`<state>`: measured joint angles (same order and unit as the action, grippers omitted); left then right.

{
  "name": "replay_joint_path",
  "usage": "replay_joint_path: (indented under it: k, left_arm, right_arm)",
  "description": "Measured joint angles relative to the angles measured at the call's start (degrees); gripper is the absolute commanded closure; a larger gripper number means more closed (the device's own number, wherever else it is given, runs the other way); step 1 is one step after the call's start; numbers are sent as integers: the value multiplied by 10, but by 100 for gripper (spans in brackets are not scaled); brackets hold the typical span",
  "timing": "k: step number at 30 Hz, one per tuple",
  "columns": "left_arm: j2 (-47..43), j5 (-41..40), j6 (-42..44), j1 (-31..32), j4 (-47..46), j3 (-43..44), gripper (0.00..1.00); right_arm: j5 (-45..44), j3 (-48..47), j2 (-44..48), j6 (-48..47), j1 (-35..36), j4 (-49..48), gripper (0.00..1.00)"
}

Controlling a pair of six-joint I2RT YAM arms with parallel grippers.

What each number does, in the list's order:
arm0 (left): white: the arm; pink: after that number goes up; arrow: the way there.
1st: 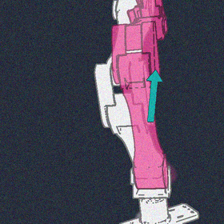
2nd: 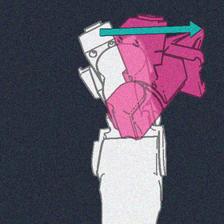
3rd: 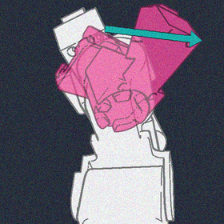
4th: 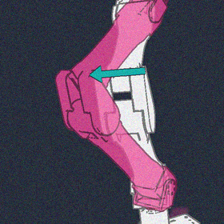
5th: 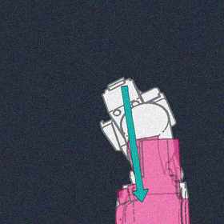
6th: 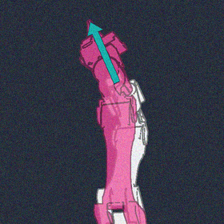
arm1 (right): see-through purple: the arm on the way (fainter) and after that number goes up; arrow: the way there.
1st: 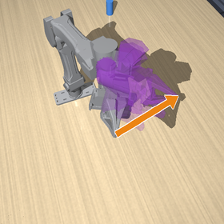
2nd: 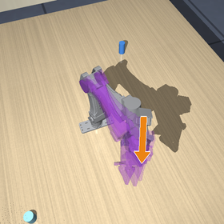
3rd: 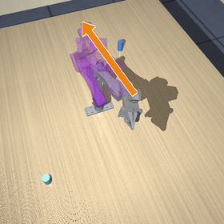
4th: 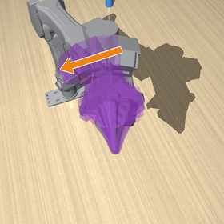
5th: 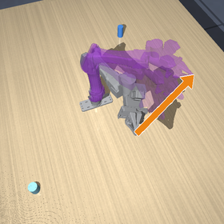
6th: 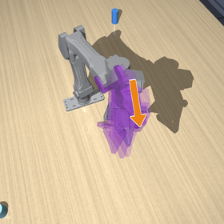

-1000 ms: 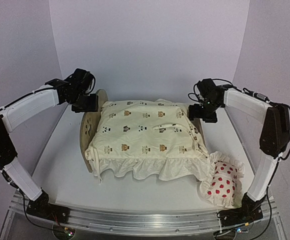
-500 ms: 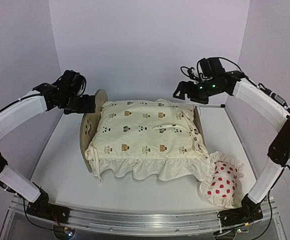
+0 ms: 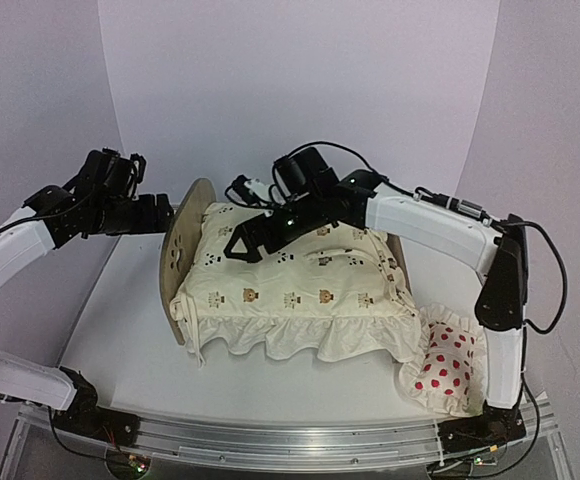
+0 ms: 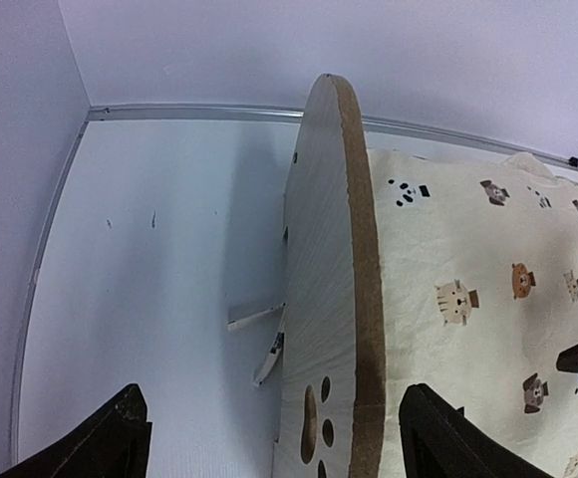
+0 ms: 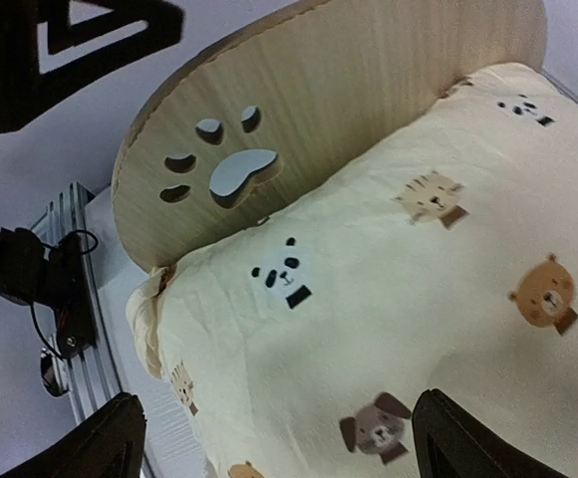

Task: Set up the pet bed

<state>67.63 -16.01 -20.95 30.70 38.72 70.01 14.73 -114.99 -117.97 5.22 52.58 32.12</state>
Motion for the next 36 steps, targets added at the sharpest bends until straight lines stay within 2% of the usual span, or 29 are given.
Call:
replay_joint_path:
  k: [6,10,14,16,19,22,34,35,36]
  left_arm:
    - [-2,13,1,0,0,-22,16]
    - [-5,20,1,0,0,-22,18]
    - [-12,23,1,0,0,-22,19]
    - [-15,24,1,0,0,-23,22]
    - [-17,28,1,0,0,-23,25]
    - [-17,42,2,0,0,-23,28]
    - [-16,102,17,0,0,-23,34]
    - [-16,104,17,0,1,-22,34]
    - [-16,105,17,0,2,-22,34]
  right_arm:
    - [-58,-47,-60,-78,58,-9,5]
    - [-90,-58,-95,-95,71,-12,15]
    - [-105,-56,-118,-99,70,-13,40]
    - [-112,-52,-121,-102,70,-16,57]
    - [-121,-45,-122,-108,72,-23,87]
    - [-137,-39,-122,-104,76,-28,100]
    - [-163,-2,-118,-99,79,-64,100]
    - [-163,-2,-117,-99,79,-65,93]
    - [-164,-2,-114,-99,79,-65,75]
